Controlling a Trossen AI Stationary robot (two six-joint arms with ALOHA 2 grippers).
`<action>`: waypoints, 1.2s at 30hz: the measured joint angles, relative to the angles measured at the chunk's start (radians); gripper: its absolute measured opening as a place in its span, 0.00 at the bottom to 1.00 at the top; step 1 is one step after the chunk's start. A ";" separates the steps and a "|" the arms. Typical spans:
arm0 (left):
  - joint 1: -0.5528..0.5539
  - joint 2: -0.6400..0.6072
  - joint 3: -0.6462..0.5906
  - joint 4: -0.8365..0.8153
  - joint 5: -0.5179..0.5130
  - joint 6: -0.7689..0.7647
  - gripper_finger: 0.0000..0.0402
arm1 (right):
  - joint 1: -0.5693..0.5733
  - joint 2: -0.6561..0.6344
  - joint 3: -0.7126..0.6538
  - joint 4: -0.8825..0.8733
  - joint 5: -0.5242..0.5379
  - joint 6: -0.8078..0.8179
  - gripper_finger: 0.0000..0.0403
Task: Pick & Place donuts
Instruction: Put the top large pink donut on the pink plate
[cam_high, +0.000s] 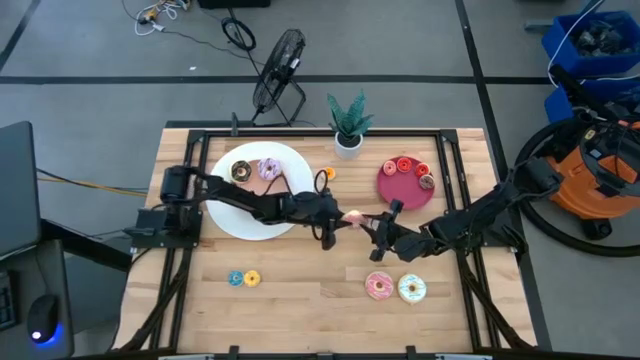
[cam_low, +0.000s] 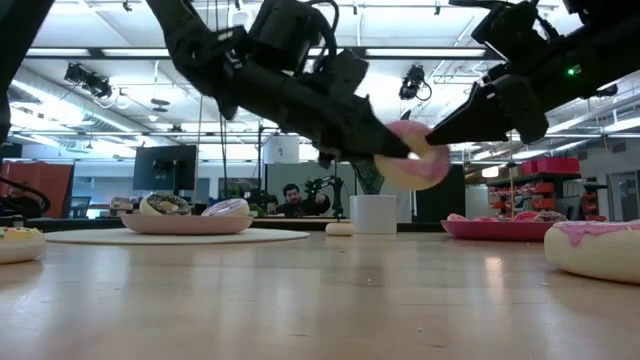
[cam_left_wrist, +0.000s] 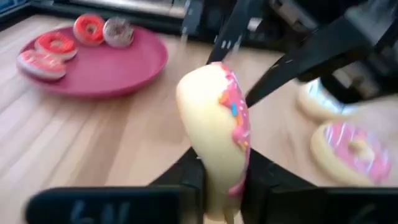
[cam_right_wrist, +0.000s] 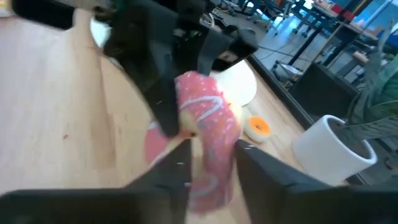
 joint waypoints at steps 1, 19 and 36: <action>0.001 -0.023 0.000 -0.054 -0.004 0.014 0.13 | 0.000 -0.001 0.000 -0.003 -0.008 0.009 0.40; 0.061 -0.564 -0.002 -1.513 -0.342 -0.445 0.06 | 0.000 -0.001 -0.026 -0.090 -0.026 0.214 0.71; 0.205 -1.037 -0.454 -1.370 -0.313 -0.713 0.06 | 0.071 -0.001 -0.028 -0.108 -0.024 0.226 0.61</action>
